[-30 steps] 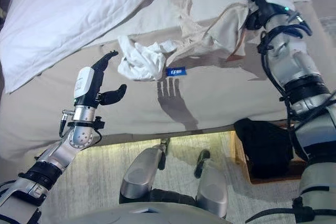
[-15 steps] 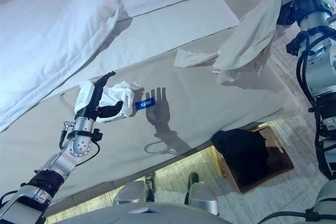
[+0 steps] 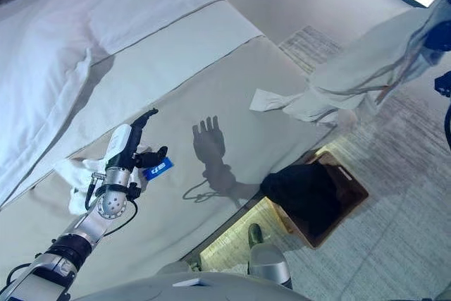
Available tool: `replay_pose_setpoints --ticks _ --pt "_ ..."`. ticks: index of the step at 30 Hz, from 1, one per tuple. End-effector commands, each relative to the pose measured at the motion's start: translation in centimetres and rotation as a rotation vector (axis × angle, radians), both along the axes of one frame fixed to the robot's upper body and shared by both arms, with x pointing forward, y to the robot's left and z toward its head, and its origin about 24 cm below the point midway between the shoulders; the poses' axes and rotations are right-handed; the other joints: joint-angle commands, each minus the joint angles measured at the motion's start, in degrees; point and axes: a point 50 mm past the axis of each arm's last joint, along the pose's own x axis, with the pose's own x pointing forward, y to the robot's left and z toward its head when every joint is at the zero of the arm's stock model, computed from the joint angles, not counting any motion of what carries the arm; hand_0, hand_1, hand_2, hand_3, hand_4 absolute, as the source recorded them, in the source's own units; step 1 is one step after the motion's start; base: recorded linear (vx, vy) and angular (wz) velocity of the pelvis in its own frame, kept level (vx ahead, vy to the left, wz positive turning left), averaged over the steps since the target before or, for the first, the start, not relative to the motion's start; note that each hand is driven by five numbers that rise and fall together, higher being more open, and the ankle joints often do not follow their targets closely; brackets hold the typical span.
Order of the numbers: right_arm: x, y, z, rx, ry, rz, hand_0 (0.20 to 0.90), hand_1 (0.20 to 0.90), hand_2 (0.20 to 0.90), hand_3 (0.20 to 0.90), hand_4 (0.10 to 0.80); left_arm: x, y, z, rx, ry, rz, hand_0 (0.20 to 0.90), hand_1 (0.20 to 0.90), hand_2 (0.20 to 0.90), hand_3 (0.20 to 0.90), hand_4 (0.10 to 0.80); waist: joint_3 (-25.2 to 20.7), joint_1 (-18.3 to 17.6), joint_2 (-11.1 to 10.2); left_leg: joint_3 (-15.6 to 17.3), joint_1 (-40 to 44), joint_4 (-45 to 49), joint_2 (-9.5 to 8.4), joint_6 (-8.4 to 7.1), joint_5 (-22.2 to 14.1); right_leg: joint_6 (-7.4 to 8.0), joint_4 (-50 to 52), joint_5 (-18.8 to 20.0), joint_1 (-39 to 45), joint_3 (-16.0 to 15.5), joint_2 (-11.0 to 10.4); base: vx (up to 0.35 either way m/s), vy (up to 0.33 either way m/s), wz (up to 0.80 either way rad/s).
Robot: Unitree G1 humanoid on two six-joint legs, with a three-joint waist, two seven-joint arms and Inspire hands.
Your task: Pick up the clothes from the bed and place them into the basket
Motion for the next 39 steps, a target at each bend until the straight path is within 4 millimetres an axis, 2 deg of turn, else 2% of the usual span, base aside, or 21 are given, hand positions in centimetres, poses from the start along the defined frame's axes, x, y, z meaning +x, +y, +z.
replay_pose_setpoints --ticks 1,9,11,17,24,35,39 --pt "-3.0 -0.5 5.5 -0.198 -0.17 -0.079 0.3 0.3 0.3 0.2 0.1 0.2 0.7 1.5 0.005 -0.091 -0.018 0.9 0.9 0.9 0.9 0.8 -12.09 0.41 -1.48 0.22 -2.52 2.72 -0.8 -2.54 -9.35 1.41 4.86 -1.68 -5.13 1.7 0.47 -0.001 -0.012 -0.27" --pt "-4.6 -2.8 4.4 -0.149 -0.146 -0.148 0.3 0.3 0.3 0.2 0.1 0.5 0.3 1.4 0.006 -0.087 -0.013 0.9 0.9 0.9 0.9 0.8 -12.32 -1.51 -1.01 1.26 -2.42 2.64 -0.68 -2.64 -9.65 1.61 4.86 -1.39 -5.89 3.35 1.17 -0.013 -0.014 -0.12" --pt "-4.4 -3.1 3.5 -0.121 -0.109 -0.127 0.3 0.3 0.3 0.2 0.1 0.7 0.3 1.4 0.004 -0.089 -0.011 0.9 0.9 0.9 0.9 0.8 -12.48 -1.62 -0.84 1.37 -2.51 2.79 -0.75 -2.67 -9.73 1.61 4.81 -1.33 -6.02 3.49 1.23 -0.006 -0.007 -0.04" --pt "-2.2 -2.6 0.0 -0.085 0.097 -0.062 0.3 0.3 0.3 0.2 0.1 1.0 -0.1 1.4 -0.004 -0.09 -0.021 0.9 0.9 0.9 0.9 0.8 -12.44 -1.14 -0.38 1.4 -3.08 3.67 -0.81 -2.65 -10.0 1.32 4.85 -1.18 -6.61 3.36 1.31 -0.006 -0.004 0.0" --pt "-0.6 -2.7 -2.7 -0.044 0.195 -0.044 0.3 0.3 0.3 0.2 0.1 0.9 -0.2 0.9 -0.005 -0.071 -0.031 0.9 0.9 0.9 0.9 0.8 -12.71 -0.32 0.35 1.71 -3.03 3.55 -0.86 -2.85 -10.11 1.27 4.3 -1.18 -6.25 2.21 0.94 -0.005 -0.015 -0.02" --pt "-0.1 -2.6 -5.9 0.0 0.268 -0.049 0.3 0.3 0.3 0.2 0.1 1.0 0.1 1.2 0.007 -0.066 -0.035 0.9 0.9 0.9 0.9 0.8 -11.67 0.13 1.6 1.67 -3.75 3.39 -1.06 -2.82 -9.83 1.34 4.35 -0.97 -6.94 1.34 0.5 -0.004 -0.006 0.01" --pt "-0.4 -2.9 -9.1 0.042 0.375 -0.087 0.3 0.3 0.3 0.2 0.1 1.0 0.0 1.5 0.005 -0.079 -0.046 0.9 0.9 0.9 0.9 0.8 -11.17 0.12 2.03 1.73 -3.9 3.28 -1.1 -2.73 -9.72 1.37 4.42 -0.85 -7.25 1.39 0.38 -0.006 -0.007 0.02"
